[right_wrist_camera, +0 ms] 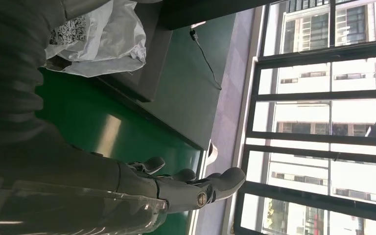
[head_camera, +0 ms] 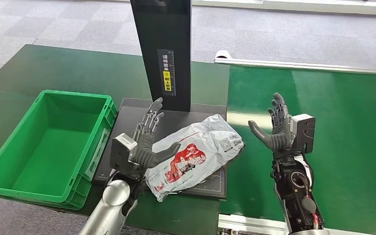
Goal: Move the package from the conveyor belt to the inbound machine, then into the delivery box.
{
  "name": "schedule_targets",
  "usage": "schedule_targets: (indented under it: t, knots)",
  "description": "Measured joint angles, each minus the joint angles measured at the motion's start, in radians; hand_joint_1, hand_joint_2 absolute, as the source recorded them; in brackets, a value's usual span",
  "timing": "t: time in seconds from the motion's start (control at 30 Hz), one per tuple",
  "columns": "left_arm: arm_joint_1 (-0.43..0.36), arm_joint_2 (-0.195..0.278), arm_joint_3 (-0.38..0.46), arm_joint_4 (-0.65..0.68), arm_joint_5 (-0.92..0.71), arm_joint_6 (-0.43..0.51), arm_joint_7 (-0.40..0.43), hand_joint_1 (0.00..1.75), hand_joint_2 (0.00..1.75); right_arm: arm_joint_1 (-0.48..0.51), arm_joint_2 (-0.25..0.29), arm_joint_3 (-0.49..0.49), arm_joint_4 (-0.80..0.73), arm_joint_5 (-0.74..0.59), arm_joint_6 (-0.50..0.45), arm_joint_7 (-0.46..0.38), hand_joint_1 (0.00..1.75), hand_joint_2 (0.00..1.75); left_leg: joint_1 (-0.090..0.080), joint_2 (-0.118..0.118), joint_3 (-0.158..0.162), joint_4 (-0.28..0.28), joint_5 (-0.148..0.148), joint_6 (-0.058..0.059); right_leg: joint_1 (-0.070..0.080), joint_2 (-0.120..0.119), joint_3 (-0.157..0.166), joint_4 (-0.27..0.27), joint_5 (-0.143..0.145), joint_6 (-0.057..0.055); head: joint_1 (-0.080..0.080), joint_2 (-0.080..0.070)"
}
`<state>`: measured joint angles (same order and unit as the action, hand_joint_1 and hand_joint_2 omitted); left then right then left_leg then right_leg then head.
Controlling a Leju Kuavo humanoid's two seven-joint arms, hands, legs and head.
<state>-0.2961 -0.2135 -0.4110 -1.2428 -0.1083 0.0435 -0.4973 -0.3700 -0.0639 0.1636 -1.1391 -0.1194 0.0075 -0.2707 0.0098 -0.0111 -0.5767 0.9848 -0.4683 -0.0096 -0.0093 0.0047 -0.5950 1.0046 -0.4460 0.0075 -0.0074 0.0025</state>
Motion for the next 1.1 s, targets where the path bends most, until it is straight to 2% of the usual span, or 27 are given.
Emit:
schedule_targets:
  t: [0.13,0.27,0.43,0.53,0.77,1.1]
  knots:
    - [-0.012,-0.003,-0.085,0.011,-0.196,0.066,0.078,0.00,1.75,0.014,0.000,-0.002,-0.014,0.020,-0.005,0.006,0.00,1.75,0.000,0.000,0.000,0.000,0.000,0.000,0.000,0.000,0.000,0.000,0.000,0.000,0.000,0.000]
    - [-0.034,-0.007,-0.142,0.051,-0.290,0.090,0.114,0.00,1.75,0.026,0.000,-0.007,-0.027,0.029,-0.006,0.012,0.00,1.75,0.000,0.000,0.000,0.000,0.000,0.000,0.000,0.000,0.000,0.000,0.000,0.000,0.000,0.000]
    - [-0.084,-0.009,-0.215,0.149,-0.475,0.040,0.204,0.00,1.75,0.027,0.000,-0.012,-0.031,0.040,0.023,0.017,0.00,1.75,0.000,0.000,0.000,0.000,0.000,0.000,0.000,0.000,0.000,0.000,0.000,0.000,0.000,0.000]
    - [-0.103,-0.013,-0.252,0.211,-0.527,0.019,0.217,0.00,1.75,0.026,0.001,-0.015,-0.031,0.044,0.035,0.017,0.00,1.75,0.000,0.001,0.000,0.000,0.000,0.000,0.000,0.001,0.000,0.000,0.000,0.000,0.000,0.000]
    - [-0.140,-0.023,-0.295,0.327,-0.629,-0.094,0.247,0.00,1.75,0.026,0.004,-0.017,-0.031,0.070,0.062,0.018,0.00,1.75,0.000,0.000,0.000,0.000,0.000,0.000,0.000,0.001,0.000,0.000,0.000,0.000,0.000,0.000]
    - [-0.176,-0.039,-0.297,0.458,-0.729,-0.052,0.310,0.00,1.75,0.045,0.019,-0.032,-0.040,0.102,0.073,0.023,0.00,1.75,0.000,0.000,0.000,0.000,0.000,0.000,0.000,0.001,0.000,0.000,0.000,0.000,0.000,0.000]
